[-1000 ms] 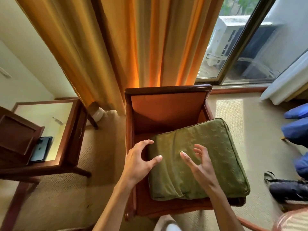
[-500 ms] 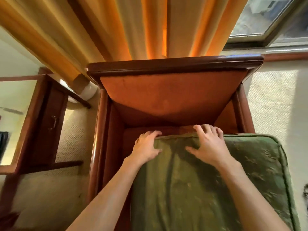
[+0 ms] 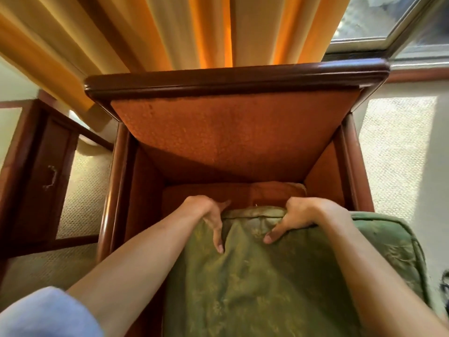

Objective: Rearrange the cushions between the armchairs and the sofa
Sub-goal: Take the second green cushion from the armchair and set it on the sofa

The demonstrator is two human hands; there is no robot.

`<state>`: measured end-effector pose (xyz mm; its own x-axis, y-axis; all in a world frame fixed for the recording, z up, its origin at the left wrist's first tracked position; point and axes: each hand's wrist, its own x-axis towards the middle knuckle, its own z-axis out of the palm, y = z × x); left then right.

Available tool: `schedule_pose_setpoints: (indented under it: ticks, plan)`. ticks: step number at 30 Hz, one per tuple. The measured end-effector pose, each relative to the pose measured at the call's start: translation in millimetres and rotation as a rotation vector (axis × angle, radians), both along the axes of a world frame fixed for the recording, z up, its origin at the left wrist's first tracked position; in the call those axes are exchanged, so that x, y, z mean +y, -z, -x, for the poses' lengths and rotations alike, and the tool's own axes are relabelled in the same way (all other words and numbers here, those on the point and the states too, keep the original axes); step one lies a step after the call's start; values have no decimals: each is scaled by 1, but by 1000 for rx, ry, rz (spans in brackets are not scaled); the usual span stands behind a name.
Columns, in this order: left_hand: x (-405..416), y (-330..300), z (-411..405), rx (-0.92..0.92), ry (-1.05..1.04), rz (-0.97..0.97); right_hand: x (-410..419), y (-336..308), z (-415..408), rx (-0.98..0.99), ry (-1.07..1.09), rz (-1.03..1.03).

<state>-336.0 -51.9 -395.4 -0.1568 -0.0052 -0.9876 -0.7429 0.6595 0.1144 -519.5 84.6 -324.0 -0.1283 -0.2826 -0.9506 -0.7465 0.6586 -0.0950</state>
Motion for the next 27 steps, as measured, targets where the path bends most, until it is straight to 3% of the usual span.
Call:
schedule_pose_setpoints:
  ticks: [3, 8, 12, 17, 21, 27]
  plan:
    - [19, -29, -24, 34, 13, -21, 28, -15, -22, -63, 49, 42]
    - [49, -99, -60, 214, 143, 209, 63, -79, -49, -63, 50, 189]
    - [77, -160, -95, 354, -3, 206, 94, -128, -74, -69, 48, 286]
    - [143, -236, -173, 579, -22, 362, 150, -190, -131, -61, 2, 409]
    - [219, -295, -258, 738, -24, 505, 201, -230, -194, -37, -162, 546]
    - [323, -377, -388, 858, -186, 661, 261, -340, -305, 102, -488, 745]
